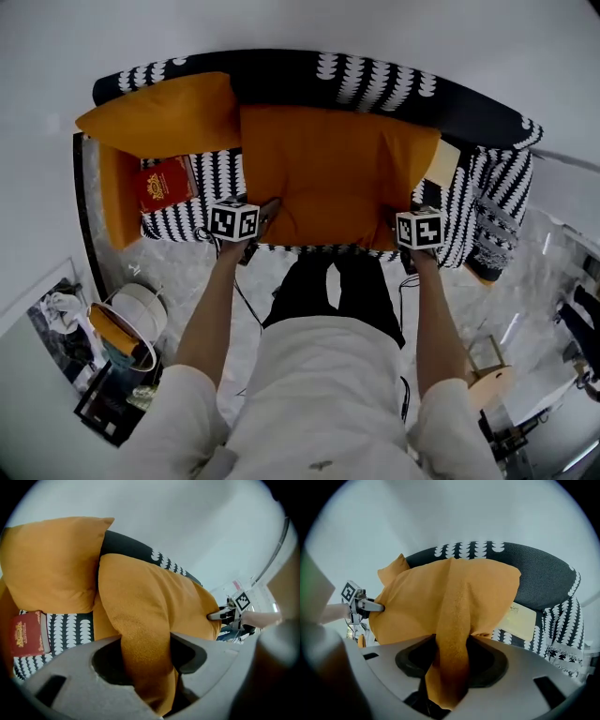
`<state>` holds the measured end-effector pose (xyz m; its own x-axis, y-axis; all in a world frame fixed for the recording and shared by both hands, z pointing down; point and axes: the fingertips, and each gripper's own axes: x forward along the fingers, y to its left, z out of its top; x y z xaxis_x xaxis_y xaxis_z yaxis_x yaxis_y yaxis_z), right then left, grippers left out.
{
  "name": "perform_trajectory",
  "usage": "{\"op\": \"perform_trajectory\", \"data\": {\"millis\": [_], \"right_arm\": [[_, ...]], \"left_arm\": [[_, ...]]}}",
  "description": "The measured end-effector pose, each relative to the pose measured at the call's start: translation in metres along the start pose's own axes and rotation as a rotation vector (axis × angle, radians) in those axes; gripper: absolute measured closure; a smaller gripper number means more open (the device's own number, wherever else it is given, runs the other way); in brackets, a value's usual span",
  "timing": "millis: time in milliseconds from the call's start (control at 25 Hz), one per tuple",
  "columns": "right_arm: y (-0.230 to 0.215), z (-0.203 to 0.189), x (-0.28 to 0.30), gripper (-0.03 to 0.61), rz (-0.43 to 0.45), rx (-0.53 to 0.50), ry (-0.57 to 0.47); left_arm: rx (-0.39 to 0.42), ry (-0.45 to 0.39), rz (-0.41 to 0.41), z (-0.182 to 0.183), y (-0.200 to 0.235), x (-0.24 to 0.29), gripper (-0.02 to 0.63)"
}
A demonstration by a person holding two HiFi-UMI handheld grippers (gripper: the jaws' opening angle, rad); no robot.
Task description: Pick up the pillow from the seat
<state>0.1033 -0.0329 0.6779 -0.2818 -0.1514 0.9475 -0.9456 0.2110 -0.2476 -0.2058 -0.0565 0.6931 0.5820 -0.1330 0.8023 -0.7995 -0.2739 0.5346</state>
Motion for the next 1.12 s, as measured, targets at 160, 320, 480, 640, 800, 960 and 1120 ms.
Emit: {"op": "perform_trajectory", "data": {"millis": [160, 320, 480, 640, 800, 960, 1120], "right_arm": [[0.011, 0.003, -0.018, 0.388, -0.006, 0.001, -0.064], [0.022, 0.007, -0.04, 0.397, -0.019, 0.004, -0.121], [0.025, 0.019, -0.069, 0.403, -0.035, -0.005, -0.191], [0.021, 0.03, -0.103, 0.408, -0.044, -0.022, -0.27], [0.025, 0.028, -0.14, 0.408, -0.058, -0.034, -0.332], [0.025, 0.024, -0.171, 0.411, -0.053, -0.049, -0.39], [0.02, 0.01, -0.201, 0.414, -0.055, -0.07, -0.444]], "left_arm": [[0.042, -0.031, 0.011, 0.006, -0.006, -0.016, 0.396], [0.094, -0.069, 0.026, 0.016, -0.014, -0.035, 0.397], [0.146, -0.132, 0.04, 0.036, -0.031, -0.055, 0.399], [0.194, -0.209, 0.035, 0.057, -0.055, -0.075, 0.397], [0.226, -0.252, 0.039, 0.061, -0.082, -0.1, 0.397], [0.26, -0.298, 0.057, 0.064, -0.108, -0.122, 0.397], [0.282, -0.346, 0.075, 0.055, -0.14, -0.138, 0.396]]}}
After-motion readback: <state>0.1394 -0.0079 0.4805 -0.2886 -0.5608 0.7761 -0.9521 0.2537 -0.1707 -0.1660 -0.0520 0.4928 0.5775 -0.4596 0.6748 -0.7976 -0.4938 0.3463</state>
